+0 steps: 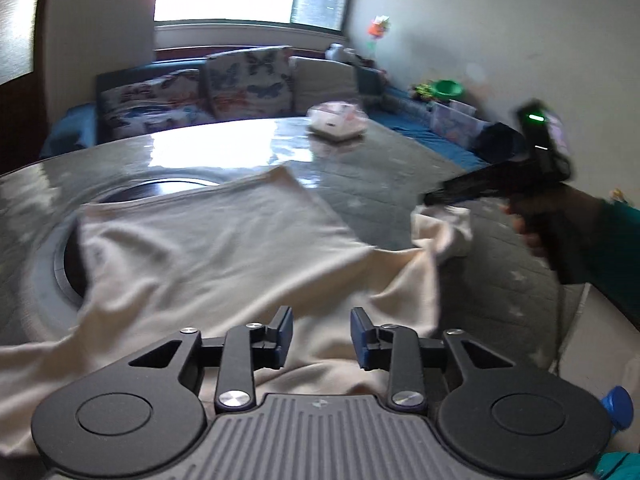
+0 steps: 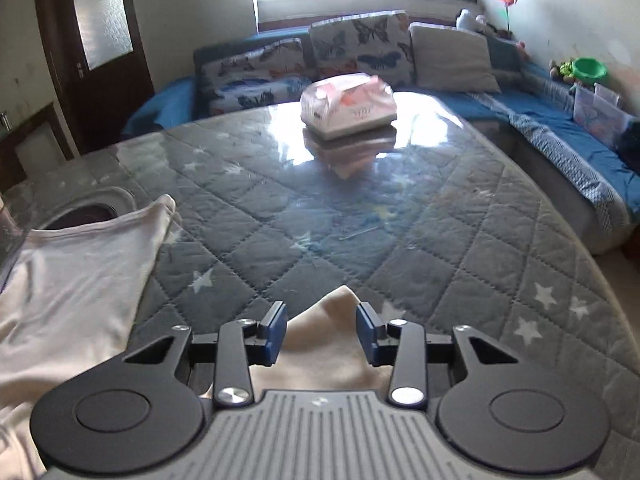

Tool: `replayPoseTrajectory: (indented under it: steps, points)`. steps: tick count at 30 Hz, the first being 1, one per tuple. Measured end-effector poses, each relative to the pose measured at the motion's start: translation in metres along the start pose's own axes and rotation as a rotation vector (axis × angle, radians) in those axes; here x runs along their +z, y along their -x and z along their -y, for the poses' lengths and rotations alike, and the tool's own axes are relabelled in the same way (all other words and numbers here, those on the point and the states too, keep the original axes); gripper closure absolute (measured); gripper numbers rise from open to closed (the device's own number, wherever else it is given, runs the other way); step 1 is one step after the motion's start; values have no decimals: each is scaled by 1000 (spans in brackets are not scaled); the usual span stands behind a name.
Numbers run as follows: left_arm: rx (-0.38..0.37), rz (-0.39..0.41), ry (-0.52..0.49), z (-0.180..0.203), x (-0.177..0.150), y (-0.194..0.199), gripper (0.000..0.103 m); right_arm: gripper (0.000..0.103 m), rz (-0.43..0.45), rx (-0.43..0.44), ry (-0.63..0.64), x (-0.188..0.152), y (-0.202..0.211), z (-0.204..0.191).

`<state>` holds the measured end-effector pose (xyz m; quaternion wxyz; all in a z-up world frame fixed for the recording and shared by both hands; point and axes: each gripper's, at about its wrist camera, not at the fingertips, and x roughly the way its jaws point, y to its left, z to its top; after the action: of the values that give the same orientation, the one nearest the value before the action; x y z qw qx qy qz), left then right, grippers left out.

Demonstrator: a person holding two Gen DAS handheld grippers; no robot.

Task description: Fold clothes

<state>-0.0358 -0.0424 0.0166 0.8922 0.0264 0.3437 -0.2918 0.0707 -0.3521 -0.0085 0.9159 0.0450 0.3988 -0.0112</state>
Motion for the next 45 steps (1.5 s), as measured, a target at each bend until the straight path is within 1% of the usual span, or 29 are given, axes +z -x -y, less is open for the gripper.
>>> replayPoseTrajectory:
  steps: [1,2,4,5,8,11,13,15,17,18,20,21,22,23,24,27,30,31,32,33,34,35,37,42,45]
  points:
    - [-21,-13,-11,6,0,-7,63,72,-6,-12,8,-1,-4,-2]
    - [-42,-25,-22,12,0,-14,63,75,0,-29,29,-2,-6,-6]
    - [-65,-52,-41,22,-2,-27,63,89,14,-60,78,-3,-6,-14]
    - [-75,-65,-50,27,-3,-33,63,101,23,-59,88,-3,-5,-15]
    - [-100,-94,-66,35,-8,-45,63,102,85,-31,69,2,9,-10]
    - [-108,-95,-74,35,-9,-45,59,102,176,14,21,5,38,5]
    - [-112,-94,-78,35,-10,-45,59,102,245,15,-4,1,61,18]
    - [-117,-94,-82,35,-11,-45,59,102,267,-1,-48,-3,78,34]
    - [-121,-93,-86,35,-11,-44,59,101,233,22,-80,-7,82,46]
    - [-121,-93,-89,35,-11,-44,59,97,214,28,-82,-9,79,48]
    - [-120,-92,-91,36,-12,-44,58,96,175,30,-55,-9,66,42]
    - [-119,-92,-90,36,-12,-44,58,93,156,31,-41,-9,60,39]
    - [-117,-93,-89,37,-12,-44,58,89,137,46,-34,-9,51,34]
    - [-115,-93,-88,37,-12,-44,57,80,118,64,-30,-9,43,29]
    - [-113,-95,-88,38,-11,-44,57,73,103,69,-19,-8,33,23]
    - [-111,-96,-96,39,-12,-44,55,72,67,40,47,-7,10,2]
    - [-113,-95,-105,40,-13,-44,53,72,54,-34,93,-7,-5,-11]
    - [-114,-94,-106,40,-13,-44,53,72,56,-43,100,-8,-7,-13]
    - [-115,-93,-107,41,-13,-44,52,76,59,-50,112,-8,-7,-15]
    - [-116,-92,-108,41,-14,-44,51,88,62,-57,125,-9,-7,-17]
    - [-116,-91,-111,42,-14,-44,51,94,64,-58,134,-8,-7,-18]
    - [-115,-91,-115,42,-14,-44,50,97,65,-58,141,-7,-6,-17]
    - [-116,-91,-120,43,-14,-44,50,98,76,-40,135,-6,-2,-14]
    - [-129,-95,-114,40,-13,-45,49,98,226,-8,20,0,49,16]
    - [-137,-96,-118,39,-13,-45,49,98,284,8,-37,-9,79,37]
